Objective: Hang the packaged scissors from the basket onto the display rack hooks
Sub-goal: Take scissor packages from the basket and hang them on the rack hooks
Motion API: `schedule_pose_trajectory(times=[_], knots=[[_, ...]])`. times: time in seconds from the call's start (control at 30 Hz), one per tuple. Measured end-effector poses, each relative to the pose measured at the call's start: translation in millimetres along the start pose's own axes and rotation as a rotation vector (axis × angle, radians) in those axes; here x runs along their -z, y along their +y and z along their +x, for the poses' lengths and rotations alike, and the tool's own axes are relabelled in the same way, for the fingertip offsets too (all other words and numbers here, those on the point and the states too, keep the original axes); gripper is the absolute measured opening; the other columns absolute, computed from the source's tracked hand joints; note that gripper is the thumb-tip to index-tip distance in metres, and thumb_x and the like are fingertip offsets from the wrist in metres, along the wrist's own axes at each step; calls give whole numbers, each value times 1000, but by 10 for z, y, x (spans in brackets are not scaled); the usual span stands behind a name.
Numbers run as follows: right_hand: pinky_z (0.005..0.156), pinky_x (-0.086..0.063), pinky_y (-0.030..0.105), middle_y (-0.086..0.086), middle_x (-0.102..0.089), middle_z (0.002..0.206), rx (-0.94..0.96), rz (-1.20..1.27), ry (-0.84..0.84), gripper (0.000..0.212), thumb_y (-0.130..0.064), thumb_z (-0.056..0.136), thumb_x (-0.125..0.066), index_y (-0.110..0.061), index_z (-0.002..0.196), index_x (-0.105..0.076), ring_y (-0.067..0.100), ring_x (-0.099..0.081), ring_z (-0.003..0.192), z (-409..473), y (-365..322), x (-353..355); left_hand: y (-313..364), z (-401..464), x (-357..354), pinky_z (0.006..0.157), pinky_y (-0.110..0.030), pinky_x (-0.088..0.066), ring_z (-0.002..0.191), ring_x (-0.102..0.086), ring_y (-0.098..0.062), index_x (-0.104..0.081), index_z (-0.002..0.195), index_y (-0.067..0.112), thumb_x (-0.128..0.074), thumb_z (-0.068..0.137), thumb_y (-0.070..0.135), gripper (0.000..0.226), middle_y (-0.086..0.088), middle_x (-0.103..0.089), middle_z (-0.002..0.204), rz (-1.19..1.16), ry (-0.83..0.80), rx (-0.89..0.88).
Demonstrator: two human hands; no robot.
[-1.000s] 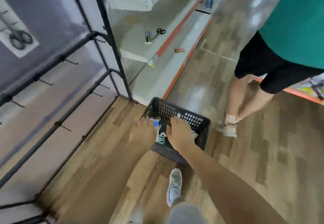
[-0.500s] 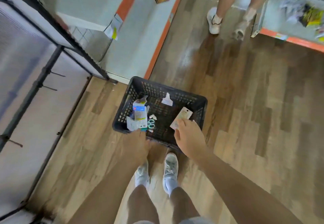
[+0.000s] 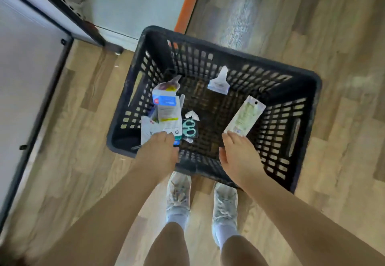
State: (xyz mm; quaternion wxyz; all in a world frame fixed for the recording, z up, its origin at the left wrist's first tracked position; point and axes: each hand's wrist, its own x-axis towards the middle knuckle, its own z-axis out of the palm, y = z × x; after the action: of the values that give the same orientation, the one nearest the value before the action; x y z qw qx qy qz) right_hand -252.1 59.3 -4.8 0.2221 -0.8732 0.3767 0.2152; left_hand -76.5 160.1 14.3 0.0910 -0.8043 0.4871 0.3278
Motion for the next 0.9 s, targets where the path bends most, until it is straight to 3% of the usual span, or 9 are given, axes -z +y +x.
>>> schedule_pose_trajectory(times=[0.13, 0.23, 0.33, 0.43, 0.5, 0.57, 0.67, 0.8, 0.9], knots=[[101, -38, 33, 8, -46, 138, -222, 172, 2, 42, -29, 100, -36, -9, 137, -39, 25, -46, 123, 404, 231, -569, -166, 791, -226, 75, -32, -38, 94, -52, -28, -54, 110, 6, -43, 98, 35, 33, -15, -57, 110, -537, 116, 348], [91, -43, 36, 10, -46, 134, -344, 253, 18, 40, -27, 100, -37, -5, 134, -40, 27, -49, 117, 797, 507, -794, -252, 1457, -355, 80, -34, -47, 93, -58, -31, -59, 110, 4, -44, 93, 53, 54, -14, -61, 105, -997, 132, 616], [83, -45, 38, 13, -47, 129, -489, 326, 64, 40, -29, 99, -39, -2, 129, -42, 29, -50, 112, 1175, 819, -991, -226, 1929, -462, 69, -31, -47, 89, -57, -20, -54, 103, 17, -46, 81, 72, 60, -8, -56, 100, -1466, 83, 709], [88, -45, 41, 19, -43, 132, -727, 485, 99, 58, -42, 95, -48, 2, 131, -39, 34, -46, 118, 1501, 1099, -1206, -217, 2289, -587, 55, -28, -52, 78, -57, -20, -53, 89, 20, -54, 79, 70, 51, -5, -59, 92, -1613, 173, 787], [93, -43, 43, 22, -31, 143, -850, 562, 86, 79, -55, 89, -51, 1, 141, -28, 36, -35, 129, 1705, 1207, -1307, -266, 2472, -643, 43, -26, -51, 64, -52, -19, -57, 96, 18, -55, 86, 58, 41, -2, -55, 81, -1676, 206, 774], [102, -37, 48, 21, -11, 153, -917, 613, 66, 97, -64, 83, -53, -3, 148, -14, 37, -19, 139, 1890, 1256, -1384, -378, 2667, -688, 43, -28, -50, 59, -53, -19, -55, 111, 14, -62, 86, 46, 41, -5, -50, 77, -1647, 167, 785], [111, -19, 54, 23, 13, 155, -942, 614, 46, 115, -70, 76, -56, -5, 149, 4, 39, 4, 143, 2056, 1207, -1514, -492, 2838, -690, 40, -23, -52, 61, -58, -15, -51, 89, 8, -60, 88, 14, 11, -7, -51, 79, -1761, 200, 668], [114, -12, 52, 25, 18, 153, -956, 524, 86, 118, -68, 78, -56, -3, 147, 14, 40, 9, 143, 2117, 1123, -1637, -548, 2914, -719, 53, -24, -58, 79, -57, -16, -48, 86, 5, -49, 93, -1, 9, -9, -55, 86, -1962, 259, 481], [114, -11, 52, 24, 18, 153, -920, 563, 131, 107, -56, 84, -58, -4, 148, 11, 39, 8, 143, 2067, 1148, -1667, -569, 2879, -720, 51, -26, -57, 85, -58, -19, -50, 94, 2, -49, 93, -1, 4, -12, -56, 93, -1946, 243, 457]])
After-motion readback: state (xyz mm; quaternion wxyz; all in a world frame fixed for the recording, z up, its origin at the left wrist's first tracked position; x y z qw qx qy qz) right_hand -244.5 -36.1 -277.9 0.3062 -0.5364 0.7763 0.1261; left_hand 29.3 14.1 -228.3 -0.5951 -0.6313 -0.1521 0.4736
